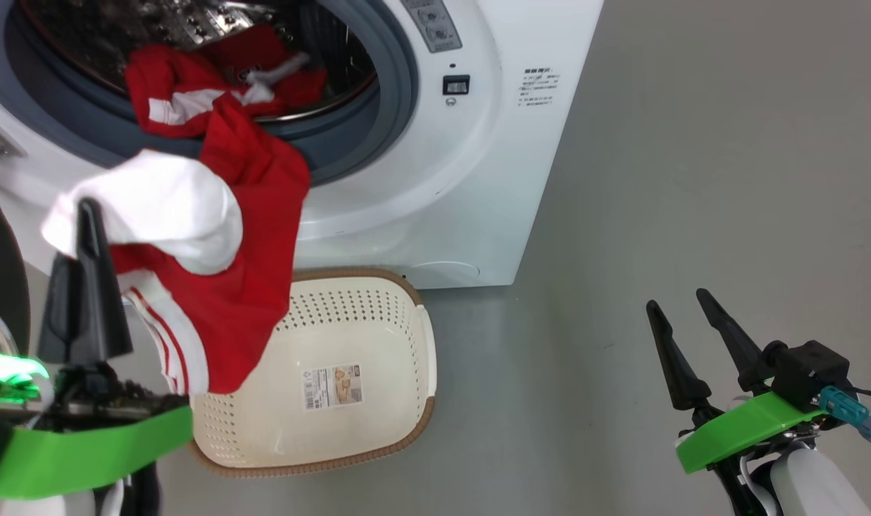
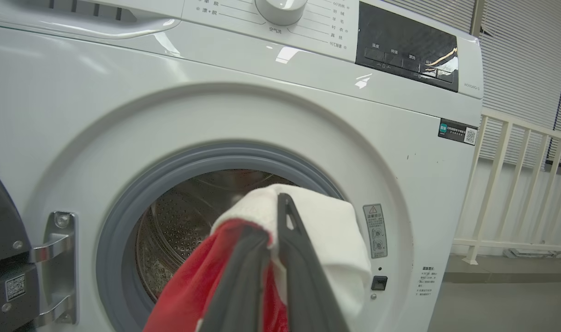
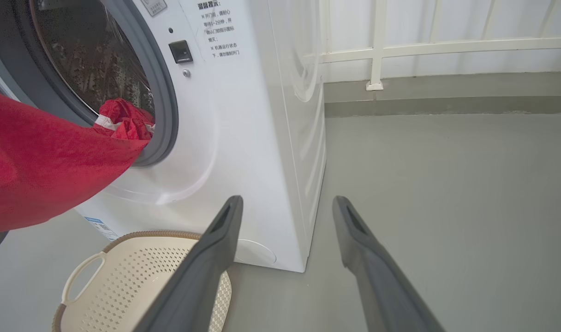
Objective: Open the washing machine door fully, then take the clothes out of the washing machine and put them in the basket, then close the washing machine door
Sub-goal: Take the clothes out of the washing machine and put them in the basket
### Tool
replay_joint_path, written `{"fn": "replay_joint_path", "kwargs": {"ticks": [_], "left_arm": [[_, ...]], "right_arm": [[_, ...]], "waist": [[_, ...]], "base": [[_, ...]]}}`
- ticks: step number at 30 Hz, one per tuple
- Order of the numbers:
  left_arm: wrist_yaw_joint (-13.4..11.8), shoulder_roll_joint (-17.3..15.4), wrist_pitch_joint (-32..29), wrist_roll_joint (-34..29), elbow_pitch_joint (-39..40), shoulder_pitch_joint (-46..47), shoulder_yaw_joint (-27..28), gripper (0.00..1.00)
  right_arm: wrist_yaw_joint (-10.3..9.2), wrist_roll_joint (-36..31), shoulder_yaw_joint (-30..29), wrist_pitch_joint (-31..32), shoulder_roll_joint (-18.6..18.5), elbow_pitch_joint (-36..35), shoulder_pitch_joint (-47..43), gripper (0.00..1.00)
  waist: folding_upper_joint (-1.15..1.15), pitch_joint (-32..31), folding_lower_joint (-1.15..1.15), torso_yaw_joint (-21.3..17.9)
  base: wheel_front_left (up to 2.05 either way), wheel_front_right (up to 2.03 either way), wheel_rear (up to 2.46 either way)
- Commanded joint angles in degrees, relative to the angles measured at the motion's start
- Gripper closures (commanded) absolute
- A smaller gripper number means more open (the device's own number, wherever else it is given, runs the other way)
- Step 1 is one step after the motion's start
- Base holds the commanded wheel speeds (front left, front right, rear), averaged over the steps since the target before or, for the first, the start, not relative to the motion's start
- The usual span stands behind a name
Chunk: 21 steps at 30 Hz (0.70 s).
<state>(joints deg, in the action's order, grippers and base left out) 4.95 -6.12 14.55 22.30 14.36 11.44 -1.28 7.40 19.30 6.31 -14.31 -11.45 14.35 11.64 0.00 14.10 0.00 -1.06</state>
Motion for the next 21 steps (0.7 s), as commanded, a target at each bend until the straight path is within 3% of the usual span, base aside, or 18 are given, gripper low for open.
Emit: {"fn": "replay_joint_path", "kwargs": {"ticks": [1, 7, 21], "left_arm": [[-0.34, -0.85, 0.30, -0.30, 0.68, -0.82, 1.60, 1.00], [0.33, -0.37, 0.26, 0.11, -5.56, -0.92, -0.75, 1.00], [2.32, 1.50, 0.43, -2.87, -33.80, 6.27, -5.18, 1.00]], "right_arm": [[0.09, -0.74, 1.10, -0.69, -0.58, -1.51, 0.21, 0.00], [0.09, -0.63, 1.59, -0.69, -0.61, -1.53, 1.21, 0.00], [0.09, -0.43, 2.46, -0.69, 0.02, -1.68, 3.03, 0.00]], "waist": [[0.00, 0.69, 0.00, 0.03], [0.00, 1.83, 0.00, -0.42], [0.00, 5.54, 0.00, -3.03]], "base": [[0.00, 0.00, 0.00], [0.00, 0.00, 0.00], [0.00, 0.00, 0.00]]}}
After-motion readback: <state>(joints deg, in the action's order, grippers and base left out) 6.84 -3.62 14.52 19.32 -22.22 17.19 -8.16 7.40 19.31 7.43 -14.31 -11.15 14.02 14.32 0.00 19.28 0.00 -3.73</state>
